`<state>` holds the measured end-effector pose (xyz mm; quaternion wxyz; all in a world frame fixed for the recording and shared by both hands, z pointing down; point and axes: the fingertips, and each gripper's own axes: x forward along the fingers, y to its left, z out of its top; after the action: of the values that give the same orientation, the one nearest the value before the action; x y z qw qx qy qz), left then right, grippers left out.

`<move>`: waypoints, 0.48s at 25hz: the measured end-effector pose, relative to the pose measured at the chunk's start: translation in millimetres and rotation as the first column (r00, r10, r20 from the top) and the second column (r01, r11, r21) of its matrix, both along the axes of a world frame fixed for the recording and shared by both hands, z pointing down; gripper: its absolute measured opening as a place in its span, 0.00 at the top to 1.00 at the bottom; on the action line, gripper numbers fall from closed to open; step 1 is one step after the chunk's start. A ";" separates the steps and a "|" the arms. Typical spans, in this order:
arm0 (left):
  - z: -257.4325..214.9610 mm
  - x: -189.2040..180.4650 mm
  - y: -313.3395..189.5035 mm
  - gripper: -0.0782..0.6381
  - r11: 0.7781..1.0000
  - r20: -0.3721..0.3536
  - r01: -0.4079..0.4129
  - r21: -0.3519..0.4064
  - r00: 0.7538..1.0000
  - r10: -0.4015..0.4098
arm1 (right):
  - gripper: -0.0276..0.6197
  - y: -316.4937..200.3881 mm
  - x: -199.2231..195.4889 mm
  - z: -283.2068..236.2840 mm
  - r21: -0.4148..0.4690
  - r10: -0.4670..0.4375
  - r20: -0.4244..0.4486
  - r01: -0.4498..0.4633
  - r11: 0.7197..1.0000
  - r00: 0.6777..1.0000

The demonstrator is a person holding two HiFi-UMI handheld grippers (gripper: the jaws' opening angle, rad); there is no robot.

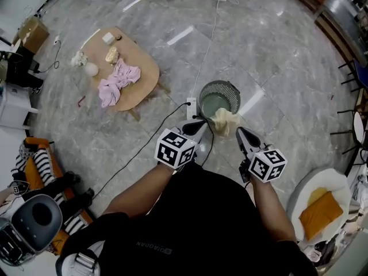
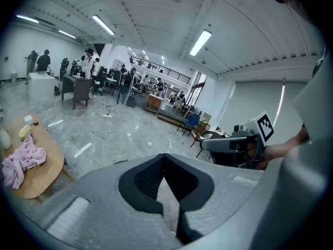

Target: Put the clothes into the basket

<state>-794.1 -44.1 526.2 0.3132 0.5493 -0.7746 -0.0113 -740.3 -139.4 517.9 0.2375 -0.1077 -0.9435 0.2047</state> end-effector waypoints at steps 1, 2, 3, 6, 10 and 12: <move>-2.9 9.4 -4.6 0.89 1.000 0.003 0.004 0.004 1.000 -0.004 | 0.93 -0.8 6.6 -7.0 0.010 -0.020 0.015 0.019 1.000 1.000; -5.5 19.8 -9.8 0.89 1.000 0.007 0.003 0.006 1.000 -0.003 | 0.93 -1.6 13.4 -13.5 0.023 -0.037 0.030 0.036 0.999 0.999; -7.3 31.0 -14.5 0.89 1.000 0.010 0.000 0.007 1.000 0.000 | 0.93 -2.2 20.6 -18.9 0.036 -0.052 0.043 0.050 0.998 0.998; -10.1 66.9 -23.8 0.89 1.000 0.012 -0.009 0.007 1.000 0.009 | 0.93 -2.1 46.6 -26.2 0.047 -0.069 0.061 0.066 0.997 0.996; -16.3 102.0 -34.3 0.89 1.000 0.034 -0.021 0.004 0.999 0.021 | 0.93 -12.3 79.9 -19.4 -0.015 -0.028 0.054 0.029 0.999 0.998; -20.9 112.7 -36.7 0.89 1.000 0.048 -0.014 0.005 0.999 0.013 | 0.93 -16.7 94.9 -12.6 -0.019 -0.023 0.040 0.023 1.000 0.999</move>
<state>-681.5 -80.8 505.3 0.2931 0.5554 -0.7782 0.0022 -645.4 -156.2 505.3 0.2202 -0.1248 -0.9446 0.2089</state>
